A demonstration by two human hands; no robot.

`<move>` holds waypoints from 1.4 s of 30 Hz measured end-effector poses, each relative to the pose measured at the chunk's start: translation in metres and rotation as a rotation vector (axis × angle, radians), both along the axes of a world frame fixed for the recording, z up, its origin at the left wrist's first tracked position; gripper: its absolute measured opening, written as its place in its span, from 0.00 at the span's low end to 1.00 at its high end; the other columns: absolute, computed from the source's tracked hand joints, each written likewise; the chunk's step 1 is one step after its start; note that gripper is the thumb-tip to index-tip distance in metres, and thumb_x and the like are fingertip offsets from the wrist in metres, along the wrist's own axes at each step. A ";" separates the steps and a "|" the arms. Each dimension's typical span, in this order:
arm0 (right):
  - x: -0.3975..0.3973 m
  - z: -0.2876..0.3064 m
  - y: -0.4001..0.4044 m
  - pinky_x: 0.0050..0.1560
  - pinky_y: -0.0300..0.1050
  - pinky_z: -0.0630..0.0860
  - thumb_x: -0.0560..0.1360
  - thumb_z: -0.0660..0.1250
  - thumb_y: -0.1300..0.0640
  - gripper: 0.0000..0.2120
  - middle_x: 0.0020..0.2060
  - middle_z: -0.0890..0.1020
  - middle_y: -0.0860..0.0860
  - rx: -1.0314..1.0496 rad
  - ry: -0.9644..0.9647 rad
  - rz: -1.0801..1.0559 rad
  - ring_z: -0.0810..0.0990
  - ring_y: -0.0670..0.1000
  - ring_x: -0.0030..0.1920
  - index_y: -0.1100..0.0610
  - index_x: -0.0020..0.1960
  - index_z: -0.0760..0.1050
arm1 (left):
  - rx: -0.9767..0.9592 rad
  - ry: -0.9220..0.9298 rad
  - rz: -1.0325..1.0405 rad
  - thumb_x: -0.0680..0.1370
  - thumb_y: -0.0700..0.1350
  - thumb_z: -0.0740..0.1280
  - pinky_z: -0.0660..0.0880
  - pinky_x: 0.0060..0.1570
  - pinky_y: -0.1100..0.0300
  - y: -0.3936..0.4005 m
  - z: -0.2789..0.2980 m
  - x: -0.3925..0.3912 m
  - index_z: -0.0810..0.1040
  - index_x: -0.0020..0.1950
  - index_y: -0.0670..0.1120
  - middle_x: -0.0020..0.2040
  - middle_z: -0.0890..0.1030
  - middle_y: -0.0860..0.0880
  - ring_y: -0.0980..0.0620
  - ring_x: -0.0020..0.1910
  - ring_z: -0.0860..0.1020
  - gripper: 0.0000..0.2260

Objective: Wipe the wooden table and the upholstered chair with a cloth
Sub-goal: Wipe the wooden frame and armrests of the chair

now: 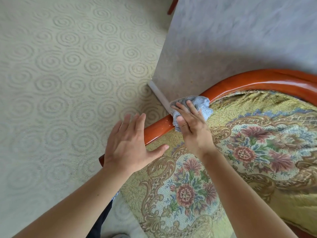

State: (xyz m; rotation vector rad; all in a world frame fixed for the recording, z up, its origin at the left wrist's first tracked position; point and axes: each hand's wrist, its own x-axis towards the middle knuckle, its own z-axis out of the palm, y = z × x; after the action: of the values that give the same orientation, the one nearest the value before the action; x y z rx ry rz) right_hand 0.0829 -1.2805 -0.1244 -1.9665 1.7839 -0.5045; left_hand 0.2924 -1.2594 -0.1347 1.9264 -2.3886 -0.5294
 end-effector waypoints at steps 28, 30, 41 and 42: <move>-0.124 0.067 -0.082 0.76 0.59 0.48 0.84 0.43 0.40 0.26 0.78 0.62 0.49 -0.068 0.779 -0.097 0.52 0.57 0.79 0.46 0.78 0.60 | 0.009 0.017 -0.020 0.68 0.83 0.51 0.60 0.72 0.48 -0.001 0.000 0.002 0.61 0.79 0.39 0.74 0.71 0.40 0.43 0.73 0.71 0.56; -0.132 0.072 -0.085 0.77 0.60 0.46 0.83 0.44 0.40 0.27 0.78 0.63 0.51 -0.091 0.733 -0.193 0.52 0.59 0.79 0.48 0.77 0.64 | 0.017 0.022 -0.024 0.68 0.82 0.52 0.60 0.72 0.47 -0.001 0.001 0.002 0.63 0.78 0.38 0.73 0.72 0.39 0.43 0.72 0.71 0.56; -0.041 0.017 -0.044 0.76 0.54 0.37 0.83 0.48 0.45 0.23 0.76 0.66 0.47 0.008 0.262 -0.055 0.47 0.53 0.80 0.49 0.73 0.71 | -0.025 0.049 -0.012 0.70 0.82 0.51 0.59 0.73 0.49 0.004 0.001 0.006 0.63 0.78 0.37 0.74 0.71 0.40 0.45 0.73 0.71 0.55; -0.028 0.012 -0.038 0.77 0.54 0.37 0.83 0.48 0.46 0.23 0.75 0.68 0.47 0.018 0.223 -0.031 0.48 0.52 0.80 0.50 0.72 0.72 | -0.023 0.054 -0.011 0.69 0.82 0.50 0.57 0.74 0.50 0.005 0.001 0.007 0.61 0.79 0.38 0.75 0.69 0.40 0.46 0.74 0.69 0.55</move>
State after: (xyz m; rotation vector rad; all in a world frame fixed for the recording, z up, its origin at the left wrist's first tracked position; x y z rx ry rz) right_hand 0.0553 -1.3183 -0.1124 -2.0533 1.9466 -0.2869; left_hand 0.2993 -1.2548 -0.1342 1.8658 -2.3633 -0.5443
